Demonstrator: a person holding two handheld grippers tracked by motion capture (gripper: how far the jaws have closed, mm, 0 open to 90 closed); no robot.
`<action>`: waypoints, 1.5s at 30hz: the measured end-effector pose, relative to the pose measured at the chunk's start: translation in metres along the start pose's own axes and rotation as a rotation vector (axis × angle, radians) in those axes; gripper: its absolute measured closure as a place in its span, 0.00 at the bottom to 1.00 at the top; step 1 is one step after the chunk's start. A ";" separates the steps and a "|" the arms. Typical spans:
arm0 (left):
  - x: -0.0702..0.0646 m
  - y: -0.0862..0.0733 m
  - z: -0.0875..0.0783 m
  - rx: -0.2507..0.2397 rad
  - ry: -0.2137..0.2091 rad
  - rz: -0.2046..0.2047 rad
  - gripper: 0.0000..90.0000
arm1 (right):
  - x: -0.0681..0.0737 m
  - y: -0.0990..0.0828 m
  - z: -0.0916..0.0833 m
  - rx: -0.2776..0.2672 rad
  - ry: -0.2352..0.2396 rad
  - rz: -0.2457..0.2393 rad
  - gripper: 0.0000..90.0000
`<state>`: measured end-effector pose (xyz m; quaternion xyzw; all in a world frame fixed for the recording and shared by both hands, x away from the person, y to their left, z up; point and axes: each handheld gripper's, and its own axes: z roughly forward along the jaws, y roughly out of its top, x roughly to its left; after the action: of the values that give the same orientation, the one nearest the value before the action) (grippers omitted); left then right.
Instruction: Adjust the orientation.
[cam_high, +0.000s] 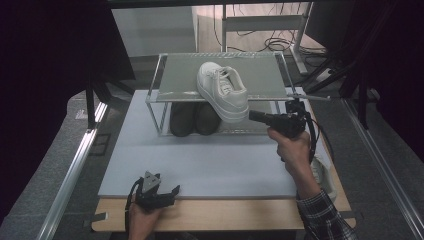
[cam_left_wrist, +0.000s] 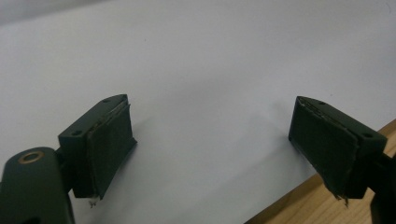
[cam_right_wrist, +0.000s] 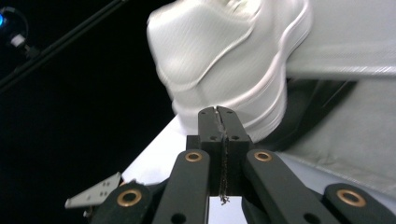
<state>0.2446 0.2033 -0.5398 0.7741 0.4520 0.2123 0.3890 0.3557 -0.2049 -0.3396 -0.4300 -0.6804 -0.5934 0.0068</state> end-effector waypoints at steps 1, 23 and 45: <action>0.000 0.000 0.000 0.000 0.000 0.000 0.15 | 0.001 -0.003 0.002 0.006 0.005 -0.003 0.99; 0.000 0.000 0.000 0.000 0.001 0.000 0.15 | -0.007 -0.016 0.023 0.035 0.009 0.023 0.99; 0.000 0.000 0.000 -0.002 0.000 -0.002 0.15 | -0.001 0.000 0.081 0.073 0.000 0.026 0.99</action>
<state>0.2445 0.2031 -0.5399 0.7731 0.4528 0.2124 0.3901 0.3968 -0.1400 -0.3638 -0.4382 -0.6959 -0.5681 0.0303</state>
